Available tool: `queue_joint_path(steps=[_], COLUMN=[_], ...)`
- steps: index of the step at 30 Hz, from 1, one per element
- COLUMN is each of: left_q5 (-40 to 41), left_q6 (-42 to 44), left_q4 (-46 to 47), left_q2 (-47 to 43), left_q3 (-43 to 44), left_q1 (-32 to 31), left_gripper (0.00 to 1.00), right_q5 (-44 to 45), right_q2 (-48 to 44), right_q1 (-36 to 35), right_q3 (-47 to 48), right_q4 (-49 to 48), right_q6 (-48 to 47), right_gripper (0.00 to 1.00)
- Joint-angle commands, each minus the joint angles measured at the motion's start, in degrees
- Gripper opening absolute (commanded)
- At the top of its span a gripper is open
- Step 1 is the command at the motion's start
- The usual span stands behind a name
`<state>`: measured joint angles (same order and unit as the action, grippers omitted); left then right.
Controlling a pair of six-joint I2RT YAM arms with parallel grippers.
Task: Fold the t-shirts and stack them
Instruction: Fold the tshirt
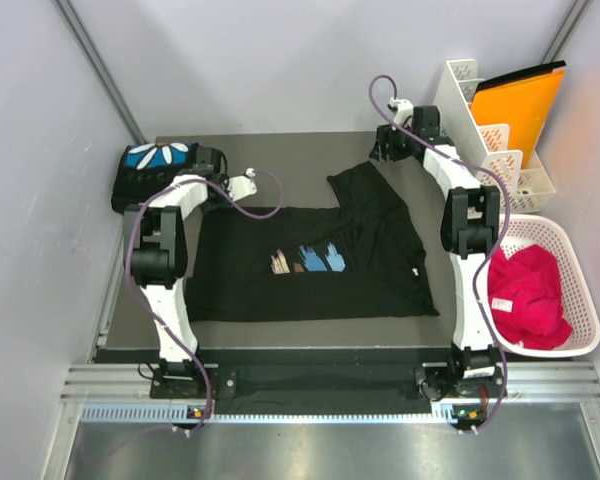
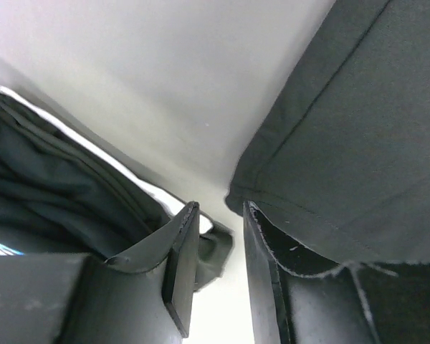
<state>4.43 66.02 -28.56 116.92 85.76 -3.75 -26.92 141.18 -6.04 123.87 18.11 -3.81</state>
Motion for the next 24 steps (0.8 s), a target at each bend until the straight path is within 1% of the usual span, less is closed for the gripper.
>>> queue_joint_path(steps=[1,4,8,15,21,22,23,24], left_q5=[-0.3,-1.52,-2.49,-3.2,-3.98,-3.9,-3.29,-3.02], left_q6=[5.52,5.52,5.52,5.35,5.44,5.61,5.61,5.7], left_q4=[-5.79,-10.62,-18.01,-20.66,-22.33,-22.51,-22.77,-23.29], left_q2=[2.08,4.36,6.82,7.53,7.62,8.31,8.76,9.19], left_q3=[6.16,10.55,14.17,14.88,15.49,15.49,15.49,15.49], left_q1=[0.23,0.23,0.23,0.32,0.93,0.94,1.02,1.11], left_gripper=[0.37,0.38,0.38,0.39,0.4,0.4,0.39,0.36], right_q5=[-1.03,-1.03,-1.47,-0.95,-0.15,0.02,0.2,0.2], right_q2=[0.85,0.49,0.06,-0.38,0.32,0.58,0.67,0.76], right_q1=[-1.16,-1.51,-1.51,-2.57,-2.83,-2.83,-3.01,-3.1], right_q3=[3.56,3.21,2.86,3.66,3.39,3.39,3.3,3.22], right_q4=[-3.17,-2.91,-2.9,-1.94,-2.37,-2.55,-2.55,-2.81], right_q6=[3.46,3.46,3.46,2.32,3.46,3.46,5.46,5.92], right_gripper=[0.64,0.65,0.65,0.68,0.7,0.7,0.7,0.7])
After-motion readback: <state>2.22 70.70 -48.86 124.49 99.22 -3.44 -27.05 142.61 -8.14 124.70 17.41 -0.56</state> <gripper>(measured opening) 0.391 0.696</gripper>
